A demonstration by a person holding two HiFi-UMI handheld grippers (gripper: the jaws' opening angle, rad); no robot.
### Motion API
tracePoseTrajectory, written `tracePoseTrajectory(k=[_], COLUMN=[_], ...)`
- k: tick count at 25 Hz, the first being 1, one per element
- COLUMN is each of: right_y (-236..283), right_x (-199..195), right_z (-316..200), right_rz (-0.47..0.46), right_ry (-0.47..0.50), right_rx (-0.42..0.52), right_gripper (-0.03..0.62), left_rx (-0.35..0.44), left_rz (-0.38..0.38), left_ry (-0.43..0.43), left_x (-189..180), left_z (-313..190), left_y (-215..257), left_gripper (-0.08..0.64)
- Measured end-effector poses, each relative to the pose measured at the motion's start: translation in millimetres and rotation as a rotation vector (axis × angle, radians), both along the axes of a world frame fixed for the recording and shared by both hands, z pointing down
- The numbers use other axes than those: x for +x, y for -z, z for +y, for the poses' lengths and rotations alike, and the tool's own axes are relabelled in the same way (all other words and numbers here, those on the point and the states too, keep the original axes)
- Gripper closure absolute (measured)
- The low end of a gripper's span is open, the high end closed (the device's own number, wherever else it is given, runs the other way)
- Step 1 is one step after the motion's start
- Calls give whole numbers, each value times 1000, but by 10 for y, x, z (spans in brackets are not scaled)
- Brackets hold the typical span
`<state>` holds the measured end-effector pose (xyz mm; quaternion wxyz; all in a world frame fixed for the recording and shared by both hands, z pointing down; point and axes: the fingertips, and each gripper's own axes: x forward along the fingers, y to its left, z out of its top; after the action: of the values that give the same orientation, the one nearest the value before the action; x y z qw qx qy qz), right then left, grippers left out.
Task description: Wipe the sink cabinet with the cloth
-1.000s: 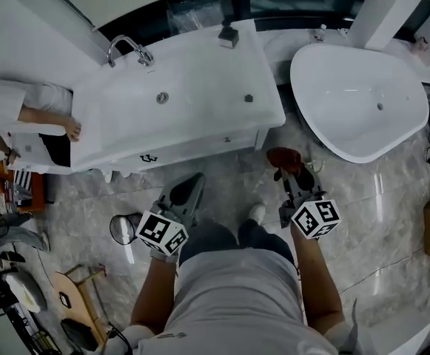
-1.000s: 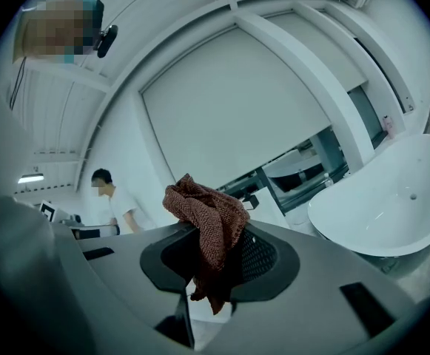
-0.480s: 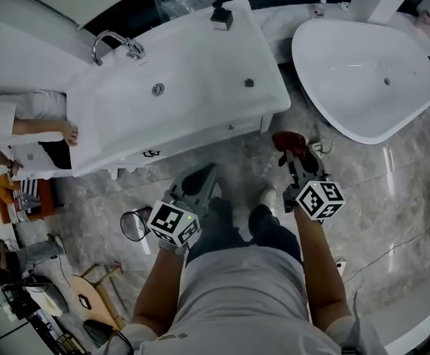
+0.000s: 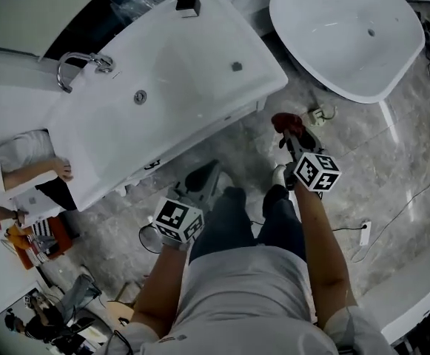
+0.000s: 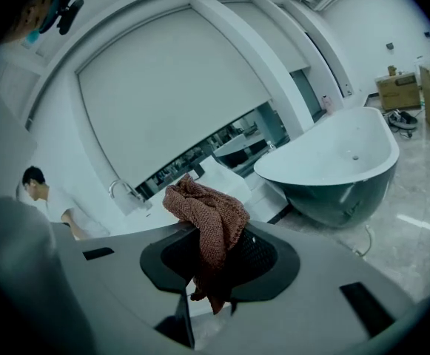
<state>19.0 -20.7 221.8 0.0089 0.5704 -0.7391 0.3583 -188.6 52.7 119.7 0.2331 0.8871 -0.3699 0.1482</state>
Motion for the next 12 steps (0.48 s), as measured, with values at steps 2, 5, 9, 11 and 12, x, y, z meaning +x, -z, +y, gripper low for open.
tracePoseTrajectory(k=[2, 5, 9, 11, 12], right_y=[-248, -647, -1235, -1540, -1695], right_x=[-49, -96, -165, -192, -200], right_z=[37, 85, 110, 97, 79], right_rz=[8, 1, -12, -20, -17], right_ry=[-38, -100, -154, -167, -170], right_rx=[-34, -76, -130, -152, -163], right_gripper=[494, 494, 494, 494, 494], left_rx=[-23, -51, -85, -89, -92], left_rz=[-9, -47, -95, -131, -146], left_ry=[-62, -155, -244, -298, -323], left_x=[-46, -102, -128, -71, -30], left_z=[-13, -13, -7, 9, 17], left_y=[-119, -332, -670, -881, -998], left_gripper=[549, 549, 549, 549, 549])
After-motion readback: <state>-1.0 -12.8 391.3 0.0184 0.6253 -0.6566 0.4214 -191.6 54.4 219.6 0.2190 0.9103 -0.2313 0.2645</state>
